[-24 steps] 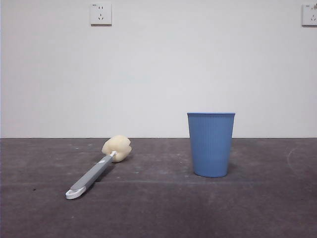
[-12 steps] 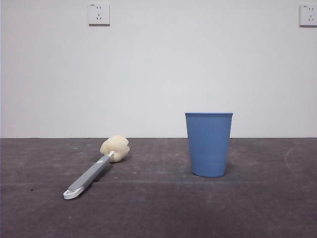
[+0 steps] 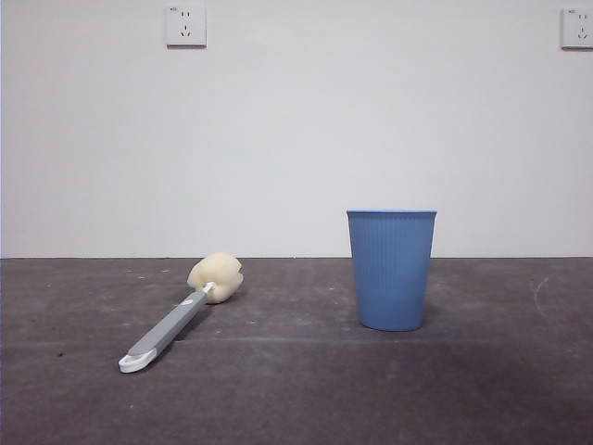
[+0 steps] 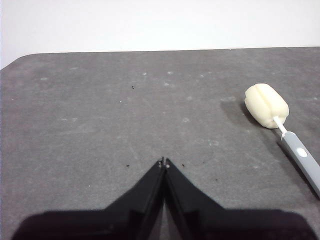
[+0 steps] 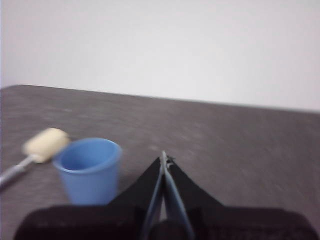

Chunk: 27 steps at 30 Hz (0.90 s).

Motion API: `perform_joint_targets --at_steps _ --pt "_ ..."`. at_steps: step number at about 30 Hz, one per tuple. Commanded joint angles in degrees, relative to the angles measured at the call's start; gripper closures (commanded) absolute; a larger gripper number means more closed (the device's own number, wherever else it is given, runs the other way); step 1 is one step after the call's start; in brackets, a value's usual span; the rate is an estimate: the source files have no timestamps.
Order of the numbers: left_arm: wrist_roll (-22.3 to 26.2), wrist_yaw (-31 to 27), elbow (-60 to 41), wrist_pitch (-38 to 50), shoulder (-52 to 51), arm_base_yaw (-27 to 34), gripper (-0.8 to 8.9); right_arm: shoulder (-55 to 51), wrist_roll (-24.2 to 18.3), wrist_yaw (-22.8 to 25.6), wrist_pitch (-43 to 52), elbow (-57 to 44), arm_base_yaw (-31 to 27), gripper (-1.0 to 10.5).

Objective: Pick up the cup brush,pick up the cup,insert the brush into the cup,clean the cup,put the cup brush back,put the cup back to the fixed position on the table

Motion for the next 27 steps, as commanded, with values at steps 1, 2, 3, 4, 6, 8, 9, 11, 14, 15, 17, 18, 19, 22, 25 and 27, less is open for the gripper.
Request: perform_joint_targets --at_steps 1,2,3,4,6,8,9,11,14,15,17,18,19,22,25,27 --pt "-0.2 0.4 -0.8 0.3 -0.1 0.2 8.17 -2.1 3.7 3.2 1.0 -3.3 -1.6 9.4" --pt "-0.2 0.3 -0.8 0.3 -0.1 0.2 8.17 -2.7 4.1 4.1 1.0 -4.1 -2.2 9.4" --pt "-0.2 0.3 -0.8 0.3 -0.1 0.2 8.17 -3.4 4.1 4.4 1.0 -5.0 -2.8 9.4" --pt "-0.2 0.3 -0.8 0.3 -0.1 0.2 8.17 -4.1 4.1 4.3 1.0 -5.8 -3.4 9.4" --pt "-0.2 0.4 -0.8 0.3 -0.1 0.2 8.17 -5.5 4.7 4.3 1.0 -7.5 -4.4 9.4" --pt "-0.2 0.3 -0.8 0.3 -0.1 0.2 8.17 -7.2 5.2 3.6 1.2 -9.4 -5.4 9.4" --pt "-0.2 0.3 -0.8 0.3 -0.1 0.2 8.17 -7.0 5.8 3.4 1.4 -10.4 -5.8 9.4" --pt "-0.2 0.4 -0.8 0.2 -0.1 0.2 8.17 -7.0 6.1 3.5 -2.2 -10.7 -6.5 9.4" --pt "-0.2 0.3 -0.8 0.2 -0.1 0.2 8.17 -7.0 4.5 3.4 -5.1 -10.7 -7.3 9.4" --pt "-0.2 0.4 -0.8 0.2 -0.1 0.2 8.17 -7.0 4.3 3.5 -5.0 -10.7 -7.6 9.4" --pt "-0.2 0.4 -0.8 0.4 -0.1 0.2 8.17 -7.0 3.8 3.3 -5.0 -10.7 -7.6 9.4" --pt "-0.2 0.3 -0.8 0.4 -0.1 0.2 8.16 -7.0 3.7 3.1 -5.0 -10.7 -7.6 9.4" --pt "-0.2 0.3 -0.8 0.4 -0.1 0.2 8.17 -7.0 3.3 2.6 -5.0 -10.7 -7.5 9.4" --pt "-0.2 0.4 -0.8 0.4 -0.1 0.2 8.17 -7.0 1.3 2.0 -5.0 -10.7 -7.5 9.4" --pt "-0.2 0.3 -0.8 0.4 -0.1 0.2 8.17 -7.0 2.1 2.6 -4.9 -10.7 -7.5 9.4" --pt "-0.2 0.4 -0.8 0.4 -0.1 0.2 8.17 -7.0 2.1 2.5 -4.7 -10.7 -7.5 9.4"
